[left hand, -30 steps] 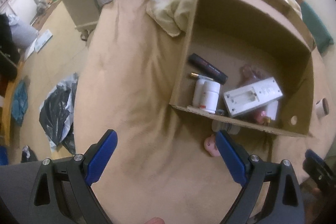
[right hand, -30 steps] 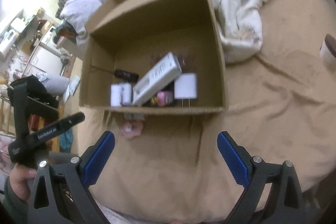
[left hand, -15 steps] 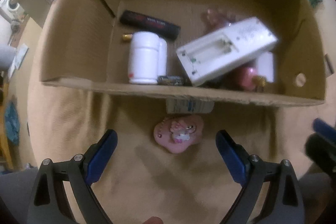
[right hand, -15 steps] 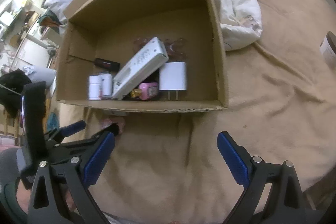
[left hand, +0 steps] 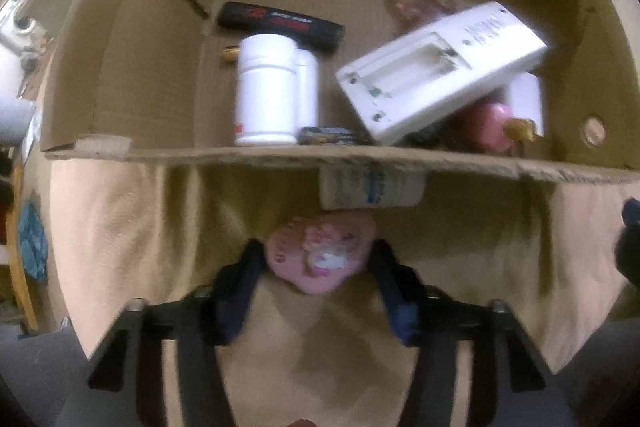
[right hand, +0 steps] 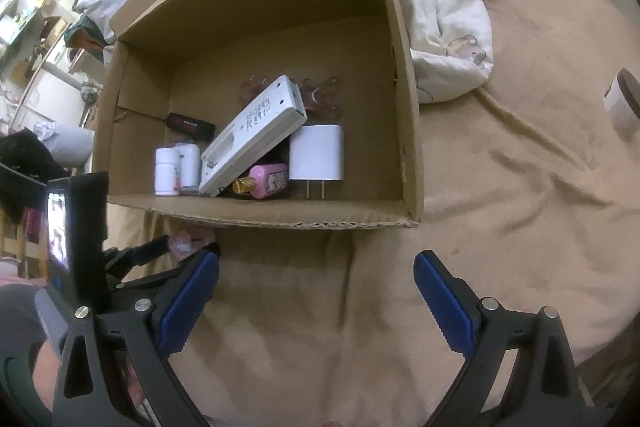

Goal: Organize rigid objects
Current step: 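Lower the left tool beside the box and grasp the pink Hello Kitty case, then grasp the white medicine bottle with the right tool while the left tool holds the pink case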

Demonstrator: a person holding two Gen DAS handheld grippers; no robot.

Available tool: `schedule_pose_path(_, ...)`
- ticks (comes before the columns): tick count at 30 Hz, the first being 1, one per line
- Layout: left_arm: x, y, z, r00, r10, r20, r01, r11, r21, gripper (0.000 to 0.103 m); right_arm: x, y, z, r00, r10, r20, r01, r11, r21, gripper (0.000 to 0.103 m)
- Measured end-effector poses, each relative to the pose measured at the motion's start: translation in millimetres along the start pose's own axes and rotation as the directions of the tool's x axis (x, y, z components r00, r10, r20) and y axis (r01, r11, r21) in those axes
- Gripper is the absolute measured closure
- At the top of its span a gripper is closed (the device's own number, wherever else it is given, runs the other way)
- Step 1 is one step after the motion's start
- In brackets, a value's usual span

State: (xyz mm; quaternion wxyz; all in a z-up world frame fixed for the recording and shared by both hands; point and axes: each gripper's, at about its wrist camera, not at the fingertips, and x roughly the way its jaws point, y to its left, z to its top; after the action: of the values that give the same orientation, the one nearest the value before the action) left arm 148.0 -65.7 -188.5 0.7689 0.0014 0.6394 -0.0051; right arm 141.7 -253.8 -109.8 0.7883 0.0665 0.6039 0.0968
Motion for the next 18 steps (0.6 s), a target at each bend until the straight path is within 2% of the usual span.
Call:
schedule_pose_path(3,-2,4,-5,1.0,-0.014,0.002,0.014,1.0,0.005,0.056,4,-3,-2,0.999,-0.042,-0.006,0.042,0.999,0.007,0.0)
schedule_pose_path(11,-23,11,-25,1.0,0.006,-0.027,-0.006,1.0,0.003,0.056,3,-1,-3,0.999,-0.044,0.002,0.044,0.999,-0.014,0.0)
schedule_pose_path(18,-77,19,-25,0.999,0.007,0.043,-0.01,0.999,0.051,0.056,-1,2,-6,0.999,-0.05,0.008,0.05,0.998,-0.025,0.0)
